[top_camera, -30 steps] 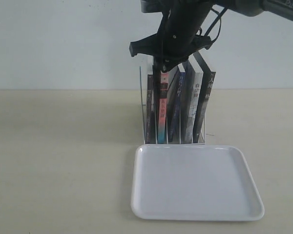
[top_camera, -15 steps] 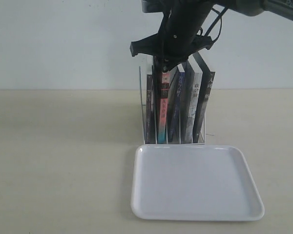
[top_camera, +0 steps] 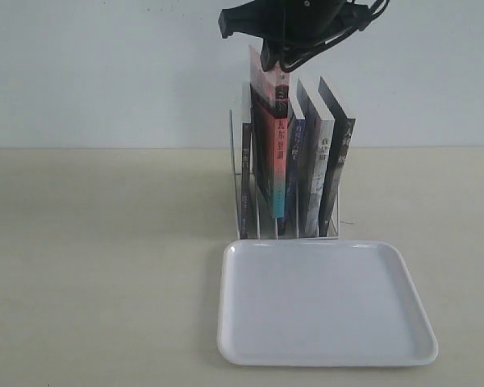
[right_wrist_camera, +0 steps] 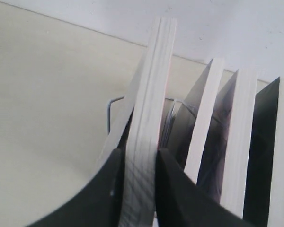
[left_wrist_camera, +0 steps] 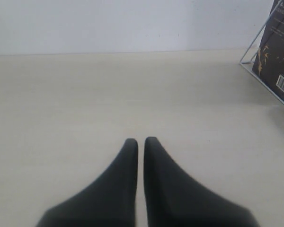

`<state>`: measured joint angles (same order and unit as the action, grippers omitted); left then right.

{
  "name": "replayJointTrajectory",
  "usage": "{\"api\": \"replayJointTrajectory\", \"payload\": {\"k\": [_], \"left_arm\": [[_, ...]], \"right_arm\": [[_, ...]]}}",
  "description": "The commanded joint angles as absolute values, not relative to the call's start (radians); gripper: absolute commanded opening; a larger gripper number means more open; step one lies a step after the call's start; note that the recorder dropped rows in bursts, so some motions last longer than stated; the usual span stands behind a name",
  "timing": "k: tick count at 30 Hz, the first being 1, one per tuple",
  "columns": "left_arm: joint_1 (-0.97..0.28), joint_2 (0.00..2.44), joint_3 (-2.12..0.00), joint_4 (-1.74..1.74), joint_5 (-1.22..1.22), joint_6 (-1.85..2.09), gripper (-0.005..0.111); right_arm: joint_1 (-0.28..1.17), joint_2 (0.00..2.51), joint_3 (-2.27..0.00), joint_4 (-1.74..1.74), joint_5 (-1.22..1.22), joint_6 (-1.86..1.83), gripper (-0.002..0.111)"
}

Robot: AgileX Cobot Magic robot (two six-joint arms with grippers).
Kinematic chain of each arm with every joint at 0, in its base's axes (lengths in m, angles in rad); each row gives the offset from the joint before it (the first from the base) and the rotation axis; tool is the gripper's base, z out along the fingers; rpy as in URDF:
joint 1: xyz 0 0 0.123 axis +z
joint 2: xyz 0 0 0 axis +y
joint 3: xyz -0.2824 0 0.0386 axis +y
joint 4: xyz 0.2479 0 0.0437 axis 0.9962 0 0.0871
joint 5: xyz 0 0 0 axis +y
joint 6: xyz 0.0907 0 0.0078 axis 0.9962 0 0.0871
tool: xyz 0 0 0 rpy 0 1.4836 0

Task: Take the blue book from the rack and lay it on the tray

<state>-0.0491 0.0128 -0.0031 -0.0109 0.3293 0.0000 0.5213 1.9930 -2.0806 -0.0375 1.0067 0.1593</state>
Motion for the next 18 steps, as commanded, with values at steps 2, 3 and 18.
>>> {"api": "replayJointTrajectory", "payload": {"k": [2, 3, 18], "left_arm": [[-0.046, 0.008, 0.0, -0.01, 0.315, 0.006, 0.004], [-0.046, 0.008, 0.0, -0.01, 0.315, 0.006, 0.004], [-0.046, 0.008, 0.0, -0.01, 0.315, 0.006, 0.004]], "right_arm": [[0.52, 1.978, -2.087, -0.058, 0.969, 0.158, 0.0], [0.52, 1.978, -2.087, -0.058, 0.969, 0.158, 0.0], [0.52, 2.03, -2.087, -0.058, 0.885, 0.158, 0.0]]}}
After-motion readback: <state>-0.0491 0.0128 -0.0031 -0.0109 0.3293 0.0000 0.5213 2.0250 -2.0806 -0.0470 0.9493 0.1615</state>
